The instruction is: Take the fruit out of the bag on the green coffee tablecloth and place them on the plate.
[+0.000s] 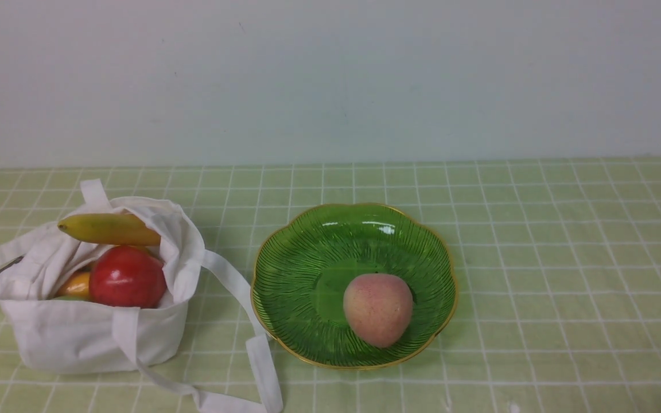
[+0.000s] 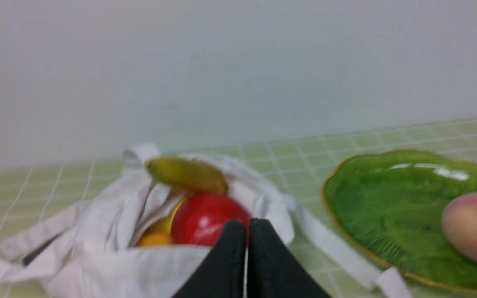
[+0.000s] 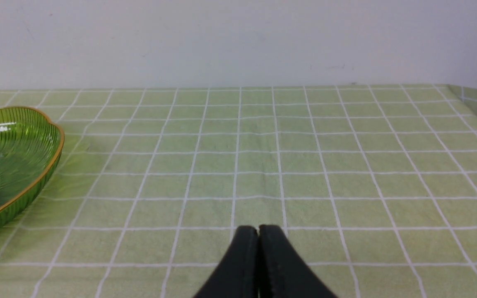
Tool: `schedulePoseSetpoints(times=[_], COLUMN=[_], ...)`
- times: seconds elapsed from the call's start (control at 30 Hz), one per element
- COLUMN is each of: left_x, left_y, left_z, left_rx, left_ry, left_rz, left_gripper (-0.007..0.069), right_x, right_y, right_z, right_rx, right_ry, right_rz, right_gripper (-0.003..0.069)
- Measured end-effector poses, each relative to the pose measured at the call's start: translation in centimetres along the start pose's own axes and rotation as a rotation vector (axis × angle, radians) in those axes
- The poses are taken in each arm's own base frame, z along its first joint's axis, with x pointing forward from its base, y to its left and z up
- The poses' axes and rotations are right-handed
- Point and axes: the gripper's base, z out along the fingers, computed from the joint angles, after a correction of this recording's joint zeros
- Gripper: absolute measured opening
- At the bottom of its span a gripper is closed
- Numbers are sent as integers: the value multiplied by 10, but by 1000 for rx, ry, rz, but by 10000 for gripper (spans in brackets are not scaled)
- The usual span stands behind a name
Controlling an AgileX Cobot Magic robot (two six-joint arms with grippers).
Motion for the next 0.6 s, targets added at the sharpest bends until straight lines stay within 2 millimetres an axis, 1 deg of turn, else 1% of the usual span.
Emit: schedulePoseSetpoints(times=[0.07,0.13,0.2,0.27,0.6], left_x=[25,44,55,58,60], left_y=[1,2,2,3,3], left_z=[5,10,13,13,13], left_rx=[-27,-36,-39,-42,-46], left_ry=[48,98,129,141,154], left_rz=[2,20,29,36,52], left_gripper=[-8,-8,-8,-8,-8], right_x=[0,0,0,0,0], right_y=[0,0,0,0,0], right_z=[0,0,0,0,0], right_rx=[0,0,0,0,0], right_ry=[0,0,0,0,0], right_rz=[0,0,0,0,0], right_gripper=[-10,-10,-10,-10,-10])
